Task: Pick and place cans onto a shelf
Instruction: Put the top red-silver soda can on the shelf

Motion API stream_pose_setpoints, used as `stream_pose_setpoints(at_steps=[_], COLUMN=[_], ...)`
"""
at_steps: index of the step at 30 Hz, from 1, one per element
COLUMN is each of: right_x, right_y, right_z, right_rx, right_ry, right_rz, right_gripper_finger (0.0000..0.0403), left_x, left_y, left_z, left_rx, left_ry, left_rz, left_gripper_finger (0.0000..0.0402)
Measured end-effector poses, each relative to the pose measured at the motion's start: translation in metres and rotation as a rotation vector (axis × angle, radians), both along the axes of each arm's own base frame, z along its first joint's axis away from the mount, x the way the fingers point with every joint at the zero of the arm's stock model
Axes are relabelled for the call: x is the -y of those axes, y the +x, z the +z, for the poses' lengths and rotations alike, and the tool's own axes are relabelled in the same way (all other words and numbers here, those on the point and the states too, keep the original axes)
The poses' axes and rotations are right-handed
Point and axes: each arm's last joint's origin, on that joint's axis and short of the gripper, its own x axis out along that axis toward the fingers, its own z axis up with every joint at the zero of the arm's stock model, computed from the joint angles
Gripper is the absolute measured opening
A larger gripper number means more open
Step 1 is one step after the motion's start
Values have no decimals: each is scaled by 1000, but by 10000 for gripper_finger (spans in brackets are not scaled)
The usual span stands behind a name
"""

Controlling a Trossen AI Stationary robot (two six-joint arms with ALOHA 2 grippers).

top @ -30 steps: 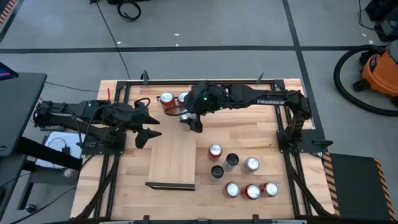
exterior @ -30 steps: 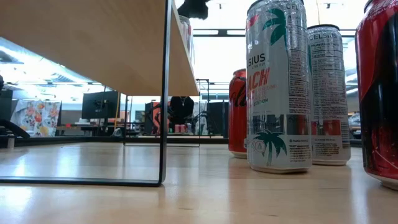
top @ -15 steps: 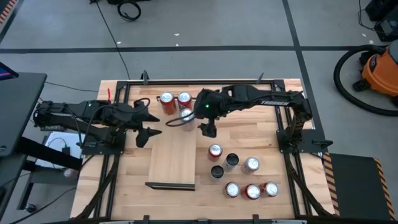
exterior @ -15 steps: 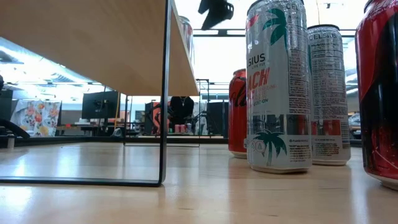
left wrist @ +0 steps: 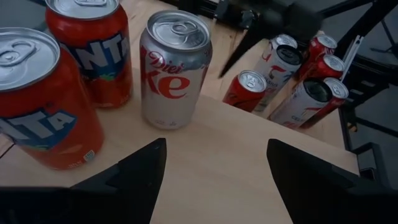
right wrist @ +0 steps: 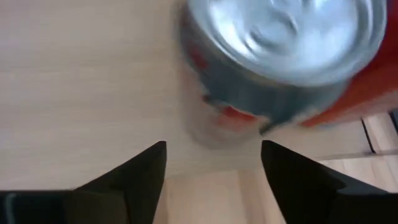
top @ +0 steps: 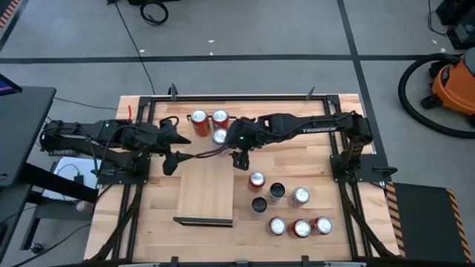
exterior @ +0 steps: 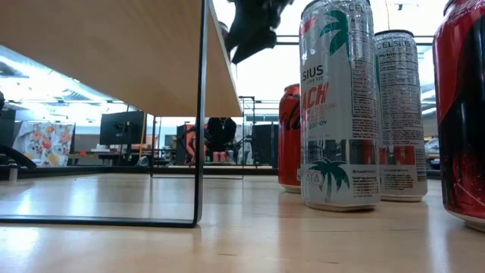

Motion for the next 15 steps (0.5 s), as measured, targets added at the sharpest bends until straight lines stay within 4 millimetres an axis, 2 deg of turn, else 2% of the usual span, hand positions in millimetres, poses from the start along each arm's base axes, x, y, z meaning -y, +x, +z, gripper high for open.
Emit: stream_pose_setpoints(at_steps=[6, 15], right_x=[18, 44], right_y=[2, 0], right_z=[-12, -11], right_rx=[21, 25], right_ry=[1, -35], right_rz=[-94, -185], right_gripper_finger=[234, 231], left_x=[0, 0], left_y=[0, 1], left_z=[0, 0], left_rx=[1, -1], left_ry=[-2, -5], left_rz=[1, 3], left_gripper_finger=[288, 288])
